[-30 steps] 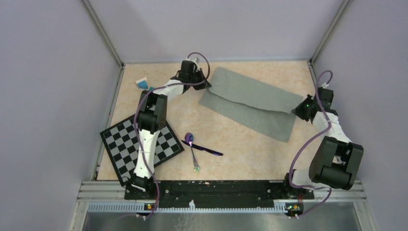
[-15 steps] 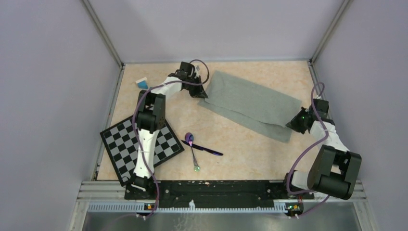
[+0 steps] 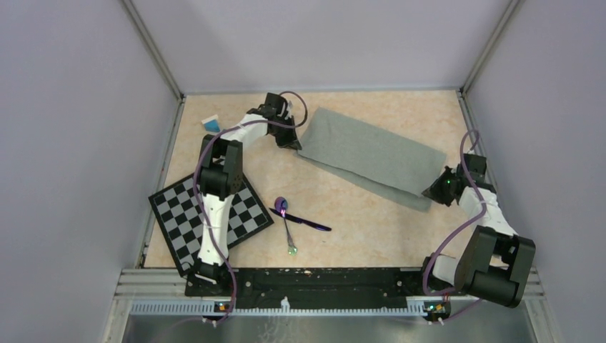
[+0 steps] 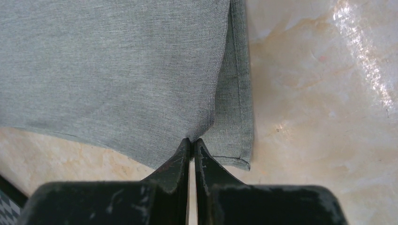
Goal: Fold the napkin into a case and place the utensils inside
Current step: Fold and flatten the napkin at the center of the board.
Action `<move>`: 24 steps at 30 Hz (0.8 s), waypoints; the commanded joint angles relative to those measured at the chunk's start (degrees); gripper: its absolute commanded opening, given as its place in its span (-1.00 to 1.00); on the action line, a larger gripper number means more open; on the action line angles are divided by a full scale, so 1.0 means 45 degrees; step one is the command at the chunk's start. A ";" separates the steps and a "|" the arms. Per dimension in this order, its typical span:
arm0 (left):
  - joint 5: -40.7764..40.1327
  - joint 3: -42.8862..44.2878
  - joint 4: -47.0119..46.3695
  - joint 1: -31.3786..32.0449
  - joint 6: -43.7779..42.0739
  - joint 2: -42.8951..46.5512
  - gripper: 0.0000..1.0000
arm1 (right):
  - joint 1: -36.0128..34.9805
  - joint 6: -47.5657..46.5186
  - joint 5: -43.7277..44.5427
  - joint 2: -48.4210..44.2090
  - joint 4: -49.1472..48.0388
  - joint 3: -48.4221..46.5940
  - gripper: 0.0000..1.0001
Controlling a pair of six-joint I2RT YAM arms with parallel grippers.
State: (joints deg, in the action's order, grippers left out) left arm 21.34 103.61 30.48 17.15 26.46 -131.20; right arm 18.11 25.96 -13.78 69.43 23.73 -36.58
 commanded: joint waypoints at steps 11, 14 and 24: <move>-0.0864 0.0299 0.0684 -0.0141 -0.0563 0.0406 -1.00 | -0.0319 0.0477 0.0203 -0.0072 0.0292 0.0485 -1.00; -0.1114 0.0371 0.0804 -0.0149 -0.0761 0.0494 -0.99 | -0.0563 0.0656 0.0673 -0.0039 0.0321 0.0577 -1.00; -0.0760 0.0615 0.1067 -0.0104 -0.0913 0.0525 -0.94 | -0.0757 0.0915 0.1627 0.0936 0.0140 0.0581 -1.00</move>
State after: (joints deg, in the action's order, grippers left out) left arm 18.98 104.36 33.67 17.12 23.97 -131.02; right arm 15.00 29.71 -9.67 73.56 24.82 -33.69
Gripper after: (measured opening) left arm 0.027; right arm 0.009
